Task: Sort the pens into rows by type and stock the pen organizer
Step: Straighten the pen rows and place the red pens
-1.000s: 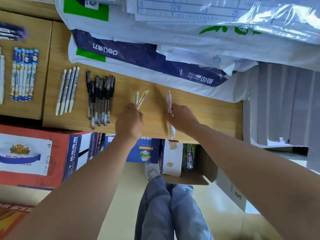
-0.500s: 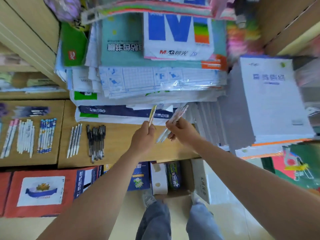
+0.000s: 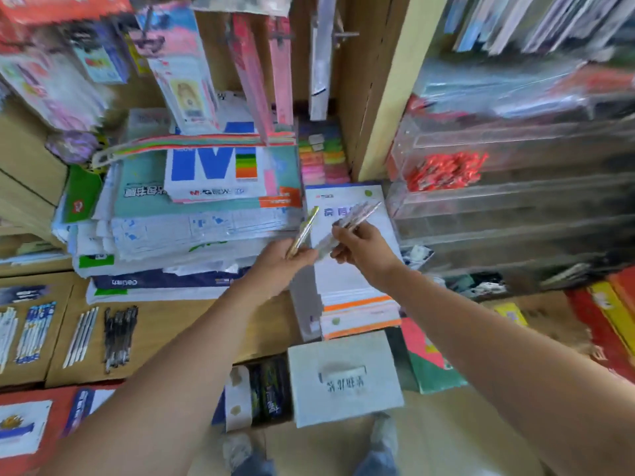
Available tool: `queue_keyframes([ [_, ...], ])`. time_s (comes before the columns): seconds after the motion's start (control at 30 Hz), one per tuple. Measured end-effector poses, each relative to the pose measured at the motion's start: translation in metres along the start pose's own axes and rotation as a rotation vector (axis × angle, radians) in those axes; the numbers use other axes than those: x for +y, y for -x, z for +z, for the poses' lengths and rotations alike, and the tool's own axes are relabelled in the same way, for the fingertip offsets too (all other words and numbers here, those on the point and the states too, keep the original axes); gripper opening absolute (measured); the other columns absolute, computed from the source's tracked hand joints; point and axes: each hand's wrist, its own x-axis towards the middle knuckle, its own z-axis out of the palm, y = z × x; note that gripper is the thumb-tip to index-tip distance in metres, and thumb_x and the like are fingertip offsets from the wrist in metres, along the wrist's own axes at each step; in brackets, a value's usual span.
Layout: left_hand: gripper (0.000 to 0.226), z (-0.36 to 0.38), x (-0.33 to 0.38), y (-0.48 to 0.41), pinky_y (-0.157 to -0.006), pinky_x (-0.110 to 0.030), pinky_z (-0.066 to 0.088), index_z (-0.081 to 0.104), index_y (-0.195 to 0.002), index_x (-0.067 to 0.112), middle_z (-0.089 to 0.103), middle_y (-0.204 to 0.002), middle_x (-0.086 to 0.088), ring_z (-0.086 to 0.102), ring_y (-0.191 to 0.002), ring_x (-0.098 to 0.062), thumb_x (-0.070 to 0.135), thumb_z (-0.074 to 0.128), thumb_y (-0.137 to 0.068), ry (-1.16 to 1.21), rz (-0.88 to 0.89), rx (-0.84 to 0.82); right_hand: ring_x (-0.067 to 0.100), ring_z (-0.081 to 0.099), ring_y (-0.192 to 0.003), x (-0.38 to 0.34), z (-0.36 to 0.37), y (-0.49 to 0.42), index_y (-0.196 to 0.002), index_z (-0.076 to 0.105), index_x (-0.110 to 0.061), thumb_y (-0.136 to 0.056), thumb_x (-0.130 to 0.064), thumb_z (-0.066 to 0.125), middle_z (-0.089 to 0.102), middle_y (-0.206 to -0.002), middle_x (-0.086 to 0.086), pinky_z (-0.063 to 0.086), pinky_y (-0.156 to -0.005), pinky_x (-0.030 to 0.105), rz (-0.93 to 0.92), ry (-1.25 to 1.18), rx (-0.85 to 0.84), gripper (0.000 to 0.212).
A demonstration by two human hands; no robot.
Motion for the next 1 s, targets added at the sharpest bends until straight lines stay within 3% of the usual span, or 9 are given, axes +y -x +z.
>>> queue_keyframes([
  [0.2,0.025,0.085,0.077,-0.008,-0.055,-0.030,0.027,0.047,-0.073,0.019,0.035,-0.060,0.004,0.032,-0.054,-0.014,0.029,0.051,-0.095,-0.071,0.075,-0.009,0.012,0.057,-0.050,-0.024,-0.101,0.022,-0.090,0.055,-0.004,-0.097,-0.009,0.053,0.060,-0.067,0.007,0.047,-0.050,0.023,0.020,-0.024,0.014,0.009],
  [0.33,0.024,0.114,0.105,-0.022,-0.049,-0.029,0.023,0.059,-0.091,0.014,0.036,-0.062,0.001,0.031,-0.050,-0.015,0.025,0.040,-0.101,-0.068,0.056,-0.013,0.012,0.057,-0.053,-0.036,-0.154,0.033,-0.083,0.054,-0.009,-0.097,-0.011,0.054,0.060,-0.066,0.006,0.048,-0.049,0.020,0.023,-0.023,0.144,0.014],
  [0.43,0.025,0.129,0.122,-0.031,-0.048,-0.027,0.025,0.058,-0.088,0.017,0.040,-0.065,0.002,0.034,-0.052,-0.012,0.025,0.038,-0.101,-0.096,0.082,-0.052,0.011,0.062,-0.055,-0.037,-0.186,0.032,-0.085,0.055,-0.013,-0.096,-0.017,0.056,0.063,-0.070,0.004,0.048,-0.051,0.022,0.036,-0.025,0.250,0.012],
  [0.73,0.026,0.153,0.139,-0.059,-0.051,-0.028,0.031,0.057,-0.086,0.022,0.047,-0.066,0.003,0.040,-0.055,-0.011,0.029,0.038,-0.101,-0.182,0.149,-0.143,0.015,0.058,-0.059,-0.043,-0.235,0.019,-0.083,0.053,-0.015,-0.095,-0.023,0.056,0.060,-0.067,0.003,0.050,-0.069,0.032,0.041,-0.045,0.547,0.015],
  [0.87,0.026,0.162,0.141,-0.073,-0.055,-0.028,0.035,0.057,-0.084,0.022,0.049,-0.065,0.002,0.042,-0.055,-0.013,0.029,0.039,-0.101,-0.175,0.147,-0.130,0.019,0.066,-0.065,-0.046,-0.254,0.005,-0.086,0.056,-0.011,-0.092,-0.026,0.059,0.069,-0.071,0.005,0.054,-0.076,0.036,0.028,-0.023,0.633,0.016],
  [1.0,0.027,0.176,0.148,-0.085,-0.062,-0.033,0.038,0.054,-0.081,0.022,0.051,-0.065,-0.001,0.045,-0.057,-0.017,0.030,0.039,-0.101,-0.148,0.156,-0.125,0.016,0.070,-0.067,-0.057,-0.277,-0.010,-0.094,0.059,-0.006,-0.090,-0.023,0.061,0.072,-0.073,0.004,0.054,-0.074,0.027,0.016,0.005,0.680,0.018],
])
